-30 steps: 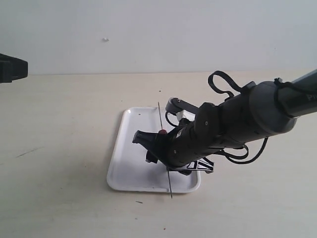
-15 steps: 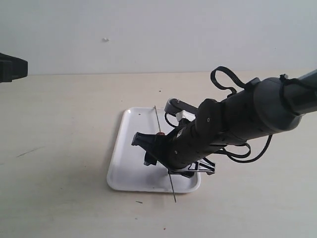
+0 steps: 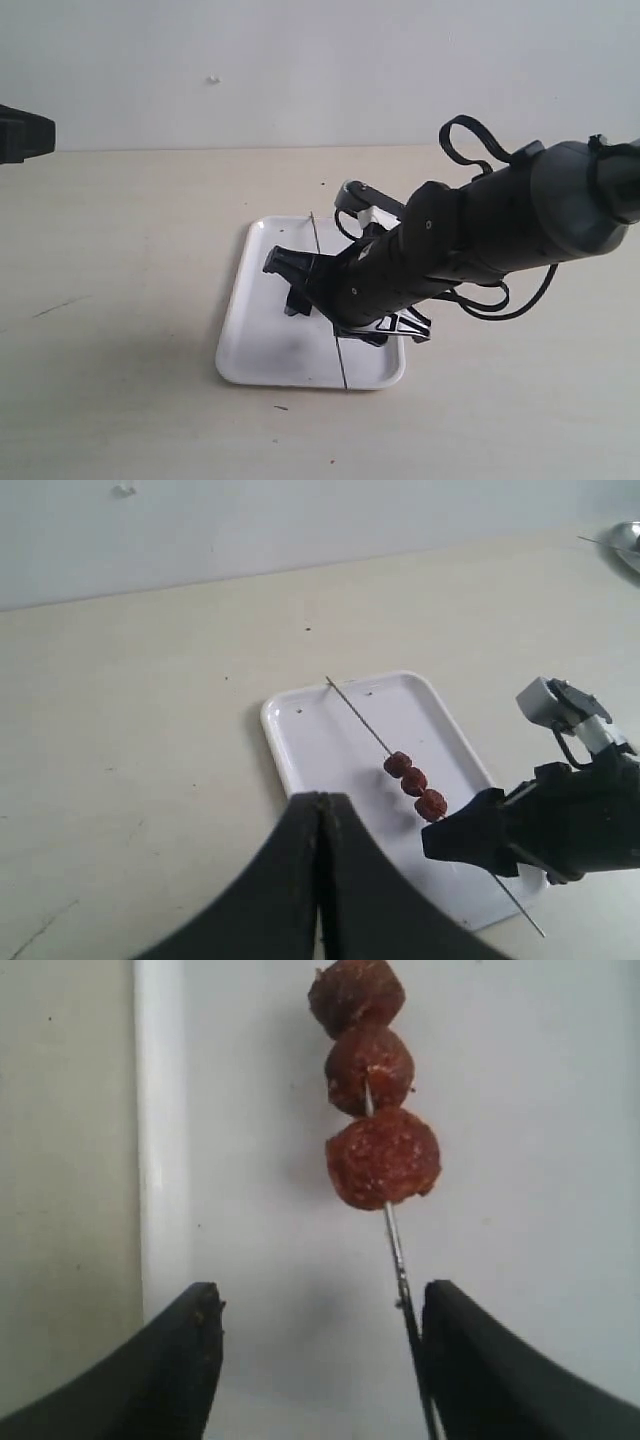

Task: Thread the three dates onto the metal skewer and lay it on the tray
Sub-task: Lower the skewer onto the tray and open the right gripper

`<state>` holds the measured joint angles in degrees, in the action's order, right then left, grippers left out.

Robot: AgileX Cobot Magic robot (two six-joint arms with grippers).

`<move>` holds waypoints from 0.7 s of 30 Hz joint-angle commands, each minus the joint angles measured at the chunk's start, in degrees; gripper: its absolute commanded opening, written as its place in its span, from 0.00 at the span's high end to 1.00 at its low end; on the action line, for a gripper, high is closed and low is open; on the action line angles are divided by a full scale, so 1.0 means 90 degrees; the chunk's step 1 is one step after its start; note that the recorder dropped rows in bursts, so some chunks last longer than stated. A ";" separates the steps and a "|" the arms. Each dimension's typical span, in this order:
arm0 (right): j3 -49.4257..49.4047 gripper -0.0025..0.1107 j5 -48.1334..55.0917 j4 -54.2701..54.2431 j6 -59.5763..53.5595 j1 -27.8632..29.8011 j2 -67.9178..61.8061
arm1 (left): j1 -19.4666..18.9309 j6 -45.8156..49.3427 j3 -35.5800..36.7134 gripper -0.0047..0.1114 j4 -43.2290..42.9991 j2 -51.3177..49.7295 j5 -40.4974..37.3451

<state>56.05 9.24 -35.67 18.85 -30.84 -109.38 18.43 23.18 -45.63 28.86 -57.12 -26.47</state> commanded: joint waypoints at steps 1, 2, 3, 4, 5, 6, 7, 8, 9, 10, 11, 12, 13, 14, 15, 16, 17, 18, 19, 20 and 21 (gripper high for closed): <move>-0.0010 0.41 0.0003 -0.0216 -0.0072 0.0019 -0.0062 | -0.0011 -0.0048 0.0011 0.95 0.0054 0.0043 0.0100; -0.0010 0.40 0.0003 -0.0216 -0.0087 0.0019 -0.0062 | -0.0011 -0.0048 0.0011 0.95 0.0054 0.0043 0.0118; -0.0010 0.40 0.0003 -0.0170 -0.0087 0.0019 -0.0062 | -0.0011 -0.0048 0.0011 0.95 0.0054 0.0043 0.0118; -0.0010 0.39 0.0003 -0.0139 -0.0087 0.0019 -0.0062 | -0.0011 -0.0048 0.0011 0.95 0.0054 0.0043 0.0118; -0.0010 0.39 0.0035 -0.0139 -0.0139 0.0019 -0.0062 | -0.0011 -0.0048 0.0011 0.95 0.0054 0.0043 0.0118; -0.0010 0.39 0.0096 -0.0139 -0.0350 0.0019 -0.0062 | -0.0011 -0.0048 0.0011 0.95 0.0054 0.0043 0.0106; -0.0010 0.39 0.0164 -0.0139 -0.0593 0.0019 -0.0062 | -0.0011 -0.0048 0.0011 0.95 0.0054 0.0043 0.0106; -0.0010 0.39 0.0213 -0.0139 -0.0862 0.0019 -0.0062 | -0.0011 -0.0048 0.0011 0.95 0.0054 0.0043 0.0093; -0.0010 0.39 0.0288 -0.0139 -0.1002 0.0019 -0.0074 | -0.0011 -0.0048 0.0011 0.95 0.0054 0.0043 0.0081; -0.0010 0.39 0.0330 -0.0139 -0.1063 0.0019 -0.0078 | -0.0011 -0.0048 0.0011 0.95 0.0054 0.0043 0.0081; -0.0010 0.39 0.0434 -0.0151 -0.1093 0.0019 -0.0078 | -0.0011 -0.0048 0.0011 0.95 0.0054 0.0043 0.0081; -0.0010 0.39 0.0503 -0.0167 -0.1121 0.0019 -0.0078 | -0.0011 -0.0048 0.0011 0.95 0.0054 0.0043 0.0081; -0.0010 0.39 0.0550 -0.0167 -0.1136 0.0019 -0.0066 | -0.0011 -0.0048 0.0011 0.95 0.0054 0.0043 0.0081; -0.0010 0.39 0.0549 -0.0200 -0.1010 0.0019 -0.0066 | -0.0011 -0.0048 0.0011 0.95 0.0054 0.0043 0.0081; -0.0010 0.40 0.0516 -0.0252 -0.0859 0.0019 -0.0066 | -0.0011 -0.0048 0.0011 0.95 0.0054 0.0043 0.0081; -0.0010 0.40 0.0516 -0.0303 -0.0847 0.0019 -0.0066 | -0.0011 -0.0048 0.0011 0.95 0.0054 0.0043 0.0081; 0.0002 0.40 0.0535 -0.0365 -0.0884 0.0019 -0.0025 | -0.0011 -0.0048 0.0011 0.95 0.0054 0.0043 0.0069; 0.0013 0.40 0.0537 -0.0335 -0.0900 0.0019 0.0036 | -0.0011 -0.0048 0.0011 0.95 0.0027 0.0043 0.0045; 0.0015 0.41 0.0521 -0.0318 -0.0924 0.0049 0.0112 | -0.0011 -0.0048 0.0011 0.95 -0.0005 0.0043 0.0040; 0.0015 0.43 0.0475 -0.0318 -0.0924 0.0062 0.0204 | -0.0011 -0.0048 0.0011 0.95 -0.0005 0.0043 0.0015; 0.0026 0.45 0.0440 -0.0318 -0.0956 0.0062 0.0304 | -0.0011 -0.0048 0.0011 0.95 -0.0023 0.0043 -0.0016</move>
<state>56.05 13.98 -38.39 10.83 -30.75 -109.09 18.43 23.18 -45.63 28.96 -57.12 -26.48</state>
